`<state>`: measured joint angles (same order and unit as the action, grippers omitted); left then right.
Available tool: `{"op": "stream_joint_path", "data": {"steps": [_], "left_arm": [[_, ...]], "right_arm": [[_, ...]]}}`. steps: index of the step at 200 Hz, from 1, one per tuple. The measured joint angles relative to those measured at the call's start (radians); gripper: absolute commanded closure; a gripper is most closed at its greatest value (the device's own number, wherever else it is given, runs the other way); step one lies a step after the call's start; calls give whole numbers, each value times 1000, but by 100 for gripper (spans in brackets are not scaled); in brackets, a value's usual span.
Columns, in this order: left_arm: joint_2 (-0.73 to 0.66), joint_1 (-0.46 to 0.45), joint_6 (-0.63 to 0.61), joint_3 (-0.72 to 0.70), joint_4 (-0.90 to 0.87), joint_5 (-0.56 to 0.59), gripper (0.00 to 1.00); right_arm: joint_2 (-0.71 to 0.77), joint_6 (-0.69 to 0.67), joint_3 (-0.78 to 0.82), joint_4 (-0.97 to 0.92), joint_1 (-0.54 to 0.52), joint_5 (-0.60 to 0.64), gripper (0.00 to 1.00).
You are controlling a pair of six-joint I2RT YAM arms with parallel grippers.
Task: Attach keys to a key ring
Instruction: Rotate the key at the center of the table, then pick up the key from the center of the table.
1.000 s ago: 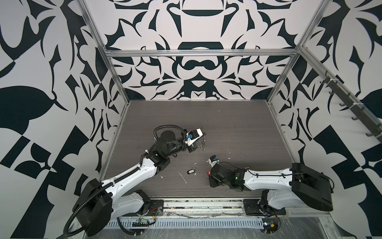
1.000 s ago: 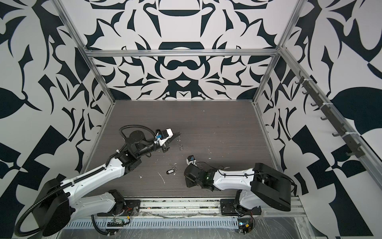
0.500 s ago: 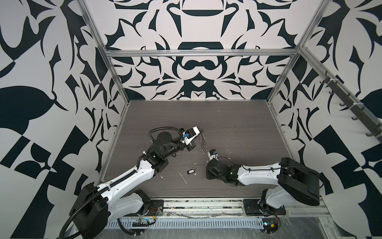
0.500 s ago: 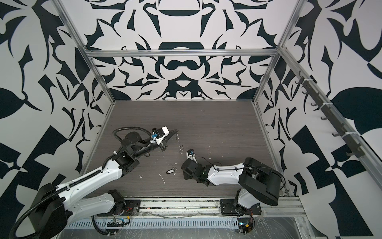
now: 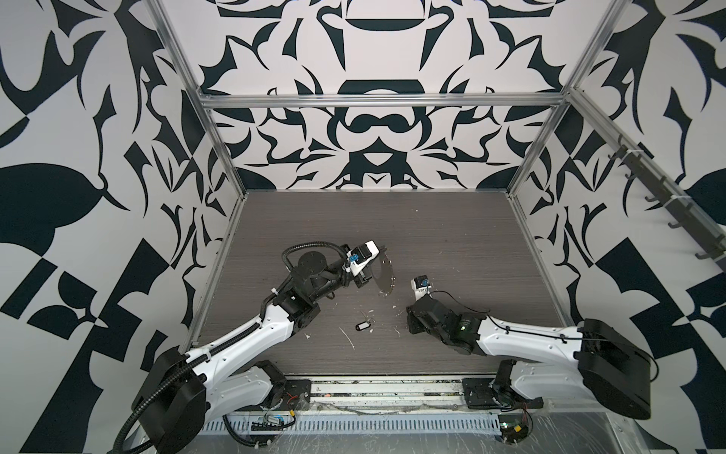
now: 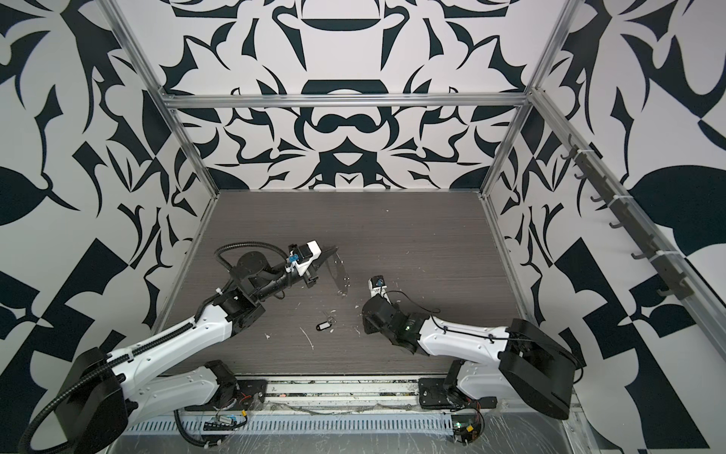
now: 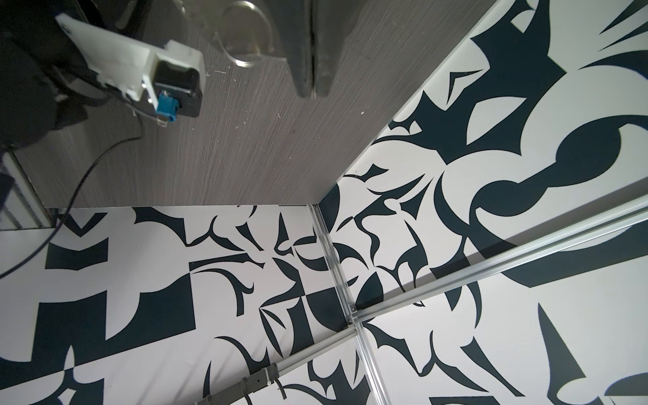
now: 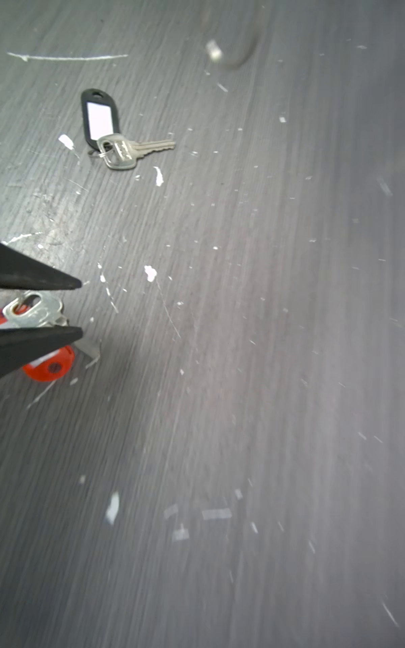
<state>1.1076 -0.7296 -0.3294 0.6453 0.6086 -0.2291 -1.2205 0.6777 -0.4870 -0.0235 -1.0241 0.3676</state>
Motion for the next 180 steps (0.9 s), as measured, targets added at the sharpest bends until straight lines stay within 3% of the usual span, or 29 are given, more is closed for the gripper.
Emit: {"op": "stream_joint_path", "data": {"steps": [35, 71, 99, 180], "left_arm": [[0, 5, 8, 0, 0, 72, 100], [0, 63, 66, 0, 9, 141, 100], [-17, 88, 86, -16, 19, 166, 100], [-33, 88, 96, -31, 52, 148, 100]], "right_arm": [[-24, 89, -49, -142, -160, 152, 74], [-172, 182, -180, -299, -263, 265, 76], [-234, 207, -249, -362, -274, 283, 76], [-371, 232, -261, -418, -274, 245, 79]]}}
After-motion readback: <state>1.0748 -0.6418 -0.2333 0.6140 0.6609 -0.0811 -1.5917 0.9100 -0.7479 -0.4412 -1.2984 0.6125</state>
